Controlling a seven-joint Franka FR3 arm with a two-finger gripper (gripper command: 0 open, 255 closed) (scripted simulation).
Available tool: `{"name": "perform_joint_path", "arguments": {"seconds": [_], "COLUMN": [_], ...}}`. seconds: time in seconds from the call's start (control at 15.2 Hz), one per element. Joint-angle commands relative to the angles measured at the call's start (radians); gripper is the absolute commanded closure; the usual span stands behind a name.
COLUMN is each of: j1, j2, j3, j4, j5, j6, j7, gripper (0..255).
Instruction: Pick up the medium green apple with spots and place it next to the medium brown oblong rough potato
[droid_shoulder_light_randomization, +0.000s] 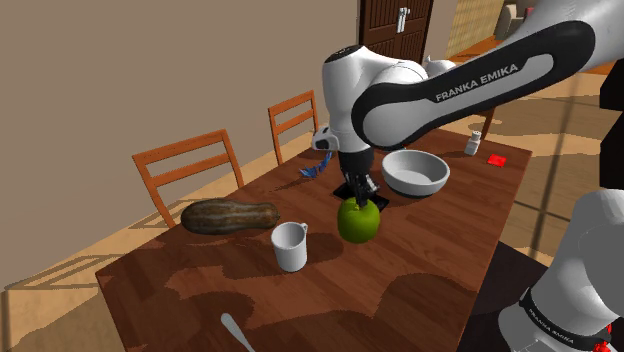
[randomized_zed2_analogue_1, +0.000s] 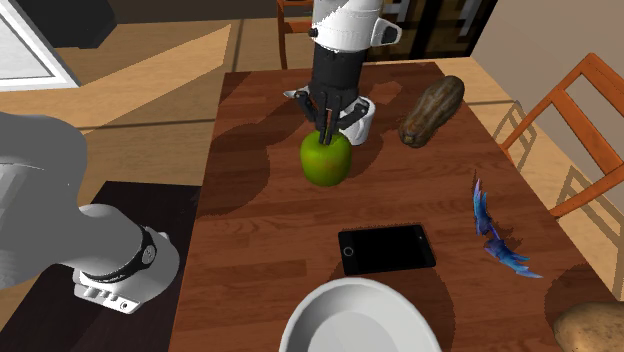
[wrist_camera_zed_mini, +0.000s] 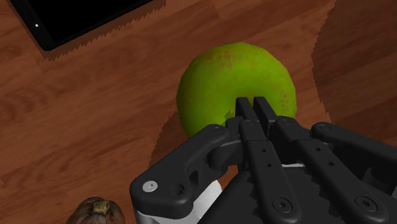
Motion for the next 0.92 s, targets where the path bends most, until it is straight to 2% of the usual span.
{"name": "perform_joint_path", "arguments": {"seconds": [0.0, 0.86], "j1": [0.0, 0.0], "j2": [-0.008, -0.038], "j3": [0.0, -0.002], "j4": [0.021, 0.167], "j5": [0.001, 0.006], "j6": [-0.029, -0.204], "j7": [-0.002, -0.016], "gripper": [255, 255]}}
